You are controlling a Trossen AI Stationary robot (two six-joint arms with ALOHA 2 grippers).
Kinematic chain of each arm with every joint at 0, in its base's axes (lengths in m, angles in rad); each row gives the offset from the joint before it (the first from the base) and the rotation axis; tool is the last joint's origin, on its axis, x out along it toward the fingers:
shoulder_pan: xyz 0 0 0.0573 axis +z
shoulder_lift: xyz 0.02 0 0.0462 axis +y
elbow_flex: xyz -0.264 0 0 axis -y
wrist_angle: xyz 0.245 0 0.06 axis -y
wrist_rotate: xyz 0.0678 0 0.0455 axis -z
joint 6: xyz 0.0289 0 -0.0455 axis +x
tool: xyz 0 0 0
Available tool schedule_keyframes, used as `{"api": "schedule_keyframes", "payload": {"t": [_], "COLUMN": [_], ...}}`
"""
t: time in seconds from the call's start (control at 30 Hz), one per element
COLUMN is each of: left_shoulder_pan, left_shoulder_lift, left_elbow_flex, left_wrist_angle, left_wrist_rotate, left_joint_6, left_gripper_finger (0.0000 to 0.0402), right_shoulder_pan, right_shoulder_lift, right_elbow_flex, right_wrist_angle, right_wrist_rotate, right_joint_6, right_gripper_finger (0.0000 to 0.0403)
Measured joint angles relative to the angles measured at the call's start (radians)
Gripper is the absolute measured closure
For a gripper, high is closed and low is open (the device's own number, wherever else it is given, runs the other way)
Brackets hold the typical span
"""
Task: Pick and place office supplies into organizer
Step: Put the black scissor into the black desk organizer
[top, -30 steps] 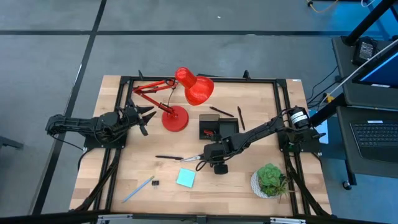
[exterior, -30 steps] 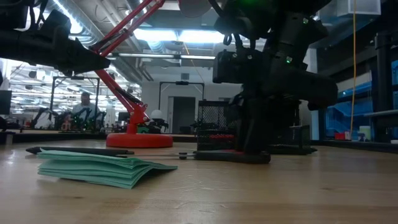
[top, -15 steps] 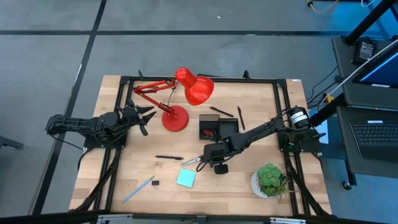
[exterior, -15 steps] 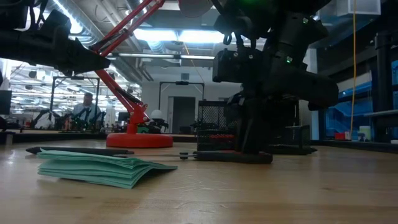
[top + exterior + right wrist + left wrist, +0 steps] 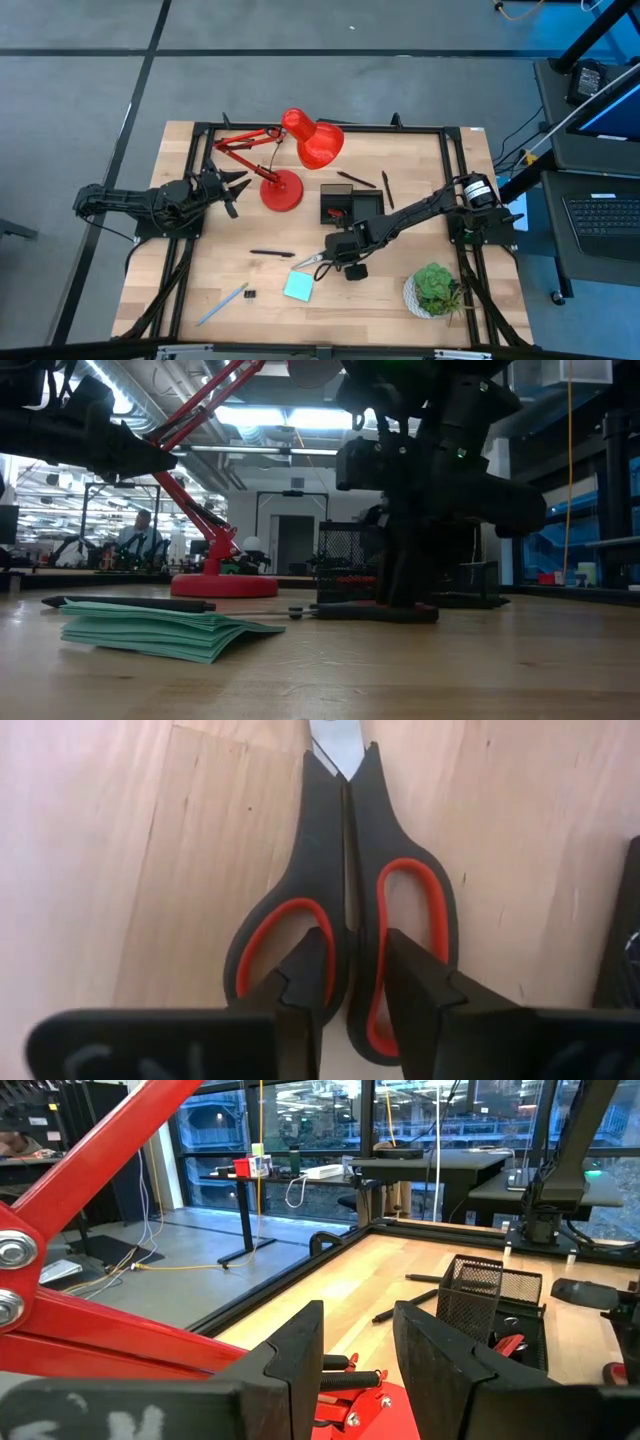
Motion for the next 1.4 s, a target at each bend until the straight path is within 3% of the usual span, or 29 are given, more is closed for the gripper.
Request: {"api": "schedule_keyframes", "payload": {"t": [0.33,0.9,1.4], "left_shoulder_pan": [0.000,0.000,0.000], "left_shoulder_lift": [0.000,0.000,0.000], "left_elbow_flex": [0.000,0.000,0.000], "left_wrist_angle": [0.000,0.000,0.000], "left_wrist_rotate": [0.000,0.000,0.000], "left_joint_6": [0.000,0.000,0.000], "left_gripper_finger": [0.0284,0.0284,0.0284], "right_shoulder_pan": [-0.001,0.010,0.031], "right_shoulder_lift": [0.005,0.001,-0.001], "right_elbow_flex": [0.073,0.126,0.307], "right_wrist_angle": [-0.137,-0.238,-0.568], "right_wrist_rotate": [0.146,0.153,0.394], "right_joint_6": [-0.031,-0.026,-0.053], "right_gripper_finger": [0.0324,0.0324,0.0323]}}
